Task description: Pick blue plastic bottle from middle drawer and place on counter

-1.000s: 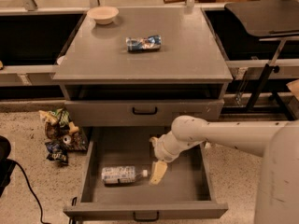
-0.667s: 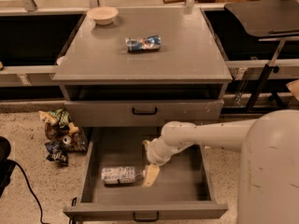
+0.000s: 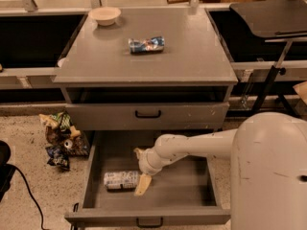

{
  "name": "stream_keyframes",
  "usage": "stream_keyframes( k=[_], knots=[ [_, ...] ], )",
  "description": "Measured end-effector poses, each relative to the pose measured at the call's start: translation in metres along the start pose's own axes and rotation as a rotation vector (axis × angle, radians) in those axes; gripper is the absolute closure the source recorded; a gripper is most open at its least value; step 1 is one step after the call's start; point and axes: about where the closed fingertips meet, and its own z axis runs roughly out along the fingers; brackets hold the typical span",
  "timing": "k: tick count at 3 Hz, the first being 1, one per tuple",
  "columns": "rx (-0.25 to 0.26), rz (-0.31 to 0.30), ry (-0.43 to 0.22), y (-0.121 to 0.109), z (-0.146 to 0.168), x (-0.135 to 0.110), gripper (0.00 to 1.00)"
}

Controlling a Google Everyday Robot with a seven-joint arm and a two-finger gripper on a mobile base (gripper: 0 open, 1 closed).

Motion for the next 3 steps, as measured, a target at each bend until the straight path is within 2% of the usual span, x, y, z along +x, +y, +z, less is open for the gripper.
stream_keyframes(
  k=[1,2,3],
  knots=[
    [-0.027,-0.01,-0.042,0.002,0.026,-0.007,0.0],
    [-0.055,-0.005,-0.051,0.004,0.048,-0.007,0.15],
    [-0.066,0.007,-0.053,0.006,0.061,-0.002,0.34]
  ],
)
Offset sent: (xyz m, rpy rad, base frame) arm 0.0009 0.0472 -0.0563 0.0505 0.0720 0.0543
